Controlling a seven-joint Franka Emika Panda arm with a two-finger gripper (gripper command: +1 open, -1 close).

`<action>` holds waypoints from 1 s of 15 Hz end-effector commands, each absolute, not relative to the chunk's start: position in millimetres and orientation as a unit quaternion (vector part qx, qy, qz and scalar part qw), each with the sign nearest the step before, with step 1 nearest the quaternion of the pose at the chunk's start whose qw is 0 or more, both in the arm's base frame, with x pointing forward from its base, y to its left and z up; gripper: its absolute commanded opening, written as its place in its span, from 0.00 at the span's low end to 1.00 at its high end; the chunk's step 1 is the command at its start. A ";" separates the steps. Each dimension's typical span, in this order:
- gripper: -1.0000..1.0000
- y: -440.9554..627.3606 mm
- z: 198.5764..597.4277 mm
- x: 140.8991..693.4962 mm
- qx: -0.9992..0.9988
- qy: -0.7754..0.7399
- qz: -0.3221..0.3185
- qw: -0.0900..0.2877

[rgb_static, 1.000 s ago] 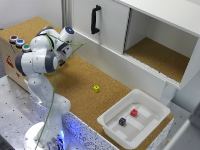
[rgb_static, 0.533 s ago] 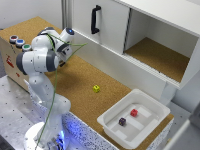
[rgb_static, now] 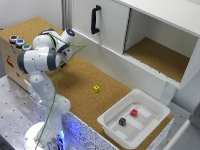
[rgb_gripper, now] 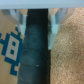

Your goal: Open the cabinet drawer

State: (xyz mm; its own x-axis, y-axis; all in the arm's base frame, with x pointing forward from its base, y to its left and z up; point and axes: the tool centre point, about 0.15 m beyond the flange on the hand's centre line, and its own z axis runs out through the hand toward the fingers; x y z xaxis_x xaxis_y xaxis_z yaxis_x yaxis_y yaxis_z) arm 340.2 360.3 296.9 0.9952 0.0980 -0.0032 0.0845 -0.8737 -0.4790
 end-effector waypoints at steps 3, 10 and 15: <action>0.00 327.2 287.1 338.7 -0.967 -0.046 -0.006 0.249; 0.00 270.2 274.7 356.3 -0.970 -0.040 0.004 0.241; 0.00 229.4 269.5 371.1 -0.970 -0.024 0.002 0.240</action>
